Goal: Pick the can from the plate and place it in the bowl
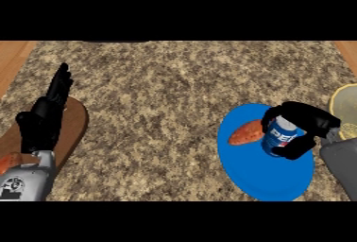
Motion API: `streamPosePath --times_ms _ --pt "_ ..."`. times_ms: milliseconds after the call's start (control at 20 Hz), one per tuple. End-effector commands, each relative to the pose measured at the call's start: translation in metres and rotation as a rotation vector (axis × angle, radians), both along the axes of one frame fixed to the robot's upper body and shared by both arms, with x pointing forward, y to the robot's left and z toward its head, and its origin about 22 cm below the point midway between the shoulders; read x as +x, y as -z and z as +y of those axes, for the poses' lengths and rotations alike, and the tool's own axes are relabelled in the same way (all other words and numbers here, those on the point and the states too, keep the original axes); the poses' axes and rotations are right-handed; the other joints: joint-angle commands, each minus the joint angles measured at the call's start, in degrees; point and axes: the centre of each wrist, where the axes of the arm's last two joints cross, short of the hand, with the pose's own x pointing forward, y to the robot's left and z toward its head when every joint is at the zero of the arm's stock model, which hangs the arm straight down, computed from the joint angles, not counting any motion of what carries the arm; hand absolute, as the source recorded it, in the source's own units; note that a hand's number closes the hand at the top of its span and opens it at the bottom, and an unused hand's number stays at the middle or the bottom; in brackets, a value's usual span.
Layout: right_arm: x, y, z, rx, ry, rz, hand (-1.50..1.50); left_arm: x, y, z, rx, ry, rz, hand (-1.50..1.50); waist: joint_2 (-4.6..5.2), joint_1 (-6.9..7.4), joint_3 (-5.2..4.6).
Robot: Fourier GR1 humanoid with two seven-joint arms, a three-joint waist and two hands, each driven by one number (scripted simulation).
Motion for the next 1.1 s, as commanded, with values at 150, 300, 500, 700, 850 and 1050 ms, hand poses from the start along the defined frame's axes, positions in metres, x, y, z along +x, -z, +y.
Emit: streamPosePath --times_ms 150,300,500,700,850,1050 --pt "-0.001 0.015 0.0 0.044 -0.033 -0.026 1.5 0.013 0.002 0.002 0.001 0.008 0.001 0.0 0.16 -0.24 0.16" --pt "-0.011 -0.006 0.015 0.084 -0.044 -0.047 1.5 -0.002 0.004 -0.001 -0.023 0.0 0.002 0.0 0.05 -0.35 0.15" --pt "-0.081 0.025 0.03 0.122 -0.191 -0.086 1.5 0.0 -0.007 0.021 0.012 -0.054 0.022 0.0 -0.67 -2.79 0.13" --pt "-0.151 0.04 0.069 0.18 -0.394 -0.062 1.5 -0.012 0.002 0.031 0.017 -0.107 0.041 0.0 -2.21 -5.9 0.15" --pt "-0.195 0.017 0.066 0.219 -0.402 -0.13 1.5 -0.02 0.012 0.032 -0.005 -0.119 0.045 0.0 -1.95 -6.8 0.04" --pt "-0.238 0.004 0.055 0.414 -0.259 -0.18 1.5 -0.026 0.007 0.035 0.004 -0.135 0.036 0.0 -1.77 -7.16 0.26"
